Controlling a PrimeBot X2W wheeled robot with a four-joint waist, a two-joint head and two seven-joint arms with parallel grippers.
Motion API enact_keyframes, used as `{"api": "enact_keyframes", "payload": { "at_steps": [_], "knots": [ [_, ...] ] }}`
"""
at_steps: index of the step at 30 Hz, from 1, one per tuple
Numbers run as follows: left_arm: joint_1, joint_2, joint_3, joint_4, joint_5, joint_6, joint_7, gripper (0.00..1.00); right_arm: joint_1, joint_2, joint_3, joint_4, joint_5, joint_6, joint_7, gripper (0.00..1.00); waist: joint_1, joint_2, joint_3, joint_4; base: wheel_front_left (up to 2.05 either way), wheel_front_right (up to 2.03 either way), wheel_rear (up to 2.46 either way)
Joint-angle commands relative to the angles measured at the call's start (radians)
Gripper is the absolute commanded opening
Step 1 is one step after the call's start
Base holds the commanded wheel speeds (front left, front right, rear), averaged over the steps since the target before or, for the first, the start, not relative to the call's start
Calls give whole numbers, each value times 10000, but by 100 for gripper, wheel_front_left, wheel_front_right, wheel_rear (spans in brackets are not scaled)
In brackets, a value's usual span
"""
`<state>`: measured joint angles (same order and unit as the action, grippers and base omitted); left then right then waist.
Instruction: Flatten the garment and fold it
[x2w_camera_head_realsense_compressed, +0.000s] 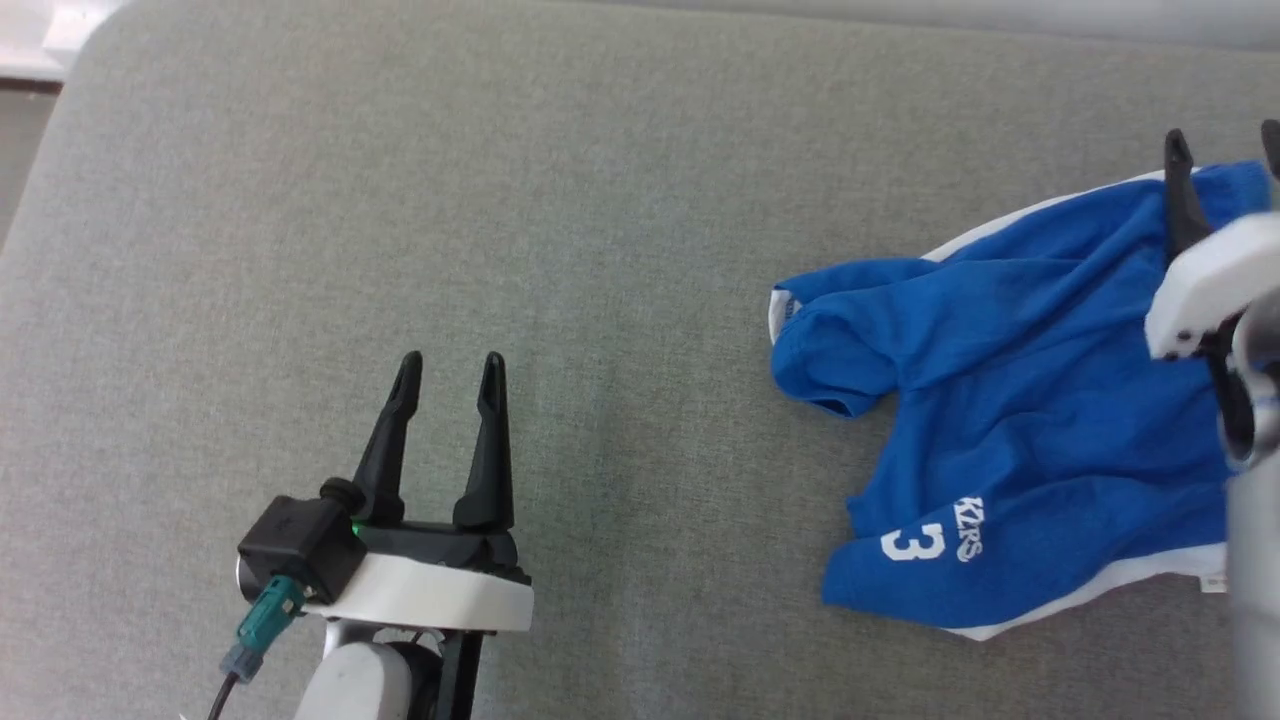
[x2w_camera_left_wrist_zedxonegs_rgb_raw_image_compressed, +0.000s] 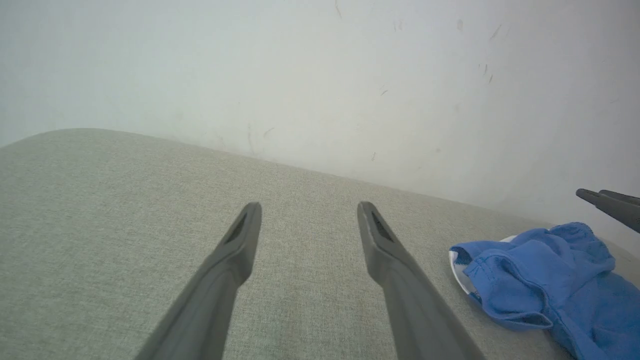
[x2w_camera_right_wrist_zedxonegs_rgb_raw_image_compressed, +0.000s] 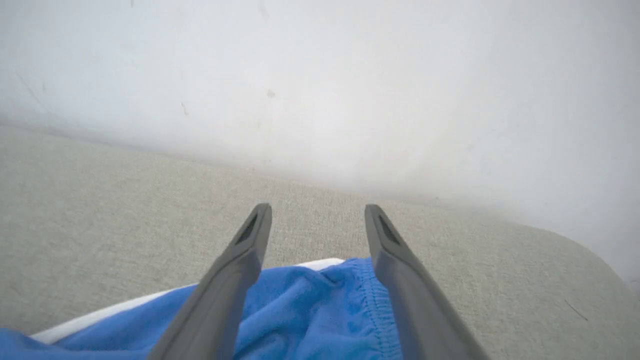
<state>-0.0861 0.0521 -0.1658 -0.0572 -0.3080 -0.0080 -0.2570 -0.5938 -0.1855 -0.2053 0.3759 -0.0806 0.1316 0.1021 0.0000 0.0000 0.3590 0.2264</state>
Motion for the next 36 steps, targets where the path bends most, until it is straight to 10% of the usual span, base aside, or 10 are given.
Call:
{"api": "enact_keyframes", "payload": {
  "at_steps": [1, 9, 19, 36],
  "knots": [
    [67, -18, 41, 5, 69, -5, -47, 100, 485, 208, -134, -359, 101, -9, -309, 100, 0, 0, -348, -247, 0, 0, 0],
    [775, -18, 480, -82, 304, 55, -47, 100, 4377, 1335, -826, -3999, 315, -9, -1907, 100, 0, 0, -1116, -1041, 0, 0, 0],
    [560, 241, 235, 175, 974, -401, 71, 100, 6353, 1351, -657, -4422, 2079, -9, -2897, 100, 0, 0, -1245, -1869, 0, 0, 0],
    [-4273, 988, -2561, 3303, 346, -1214, 5313, 100, 5985, 1352, -556, -4973, 2203, -9, -2767, 100, 0, 0, -454, -2460, 0, 0, 0]
  ]
}}
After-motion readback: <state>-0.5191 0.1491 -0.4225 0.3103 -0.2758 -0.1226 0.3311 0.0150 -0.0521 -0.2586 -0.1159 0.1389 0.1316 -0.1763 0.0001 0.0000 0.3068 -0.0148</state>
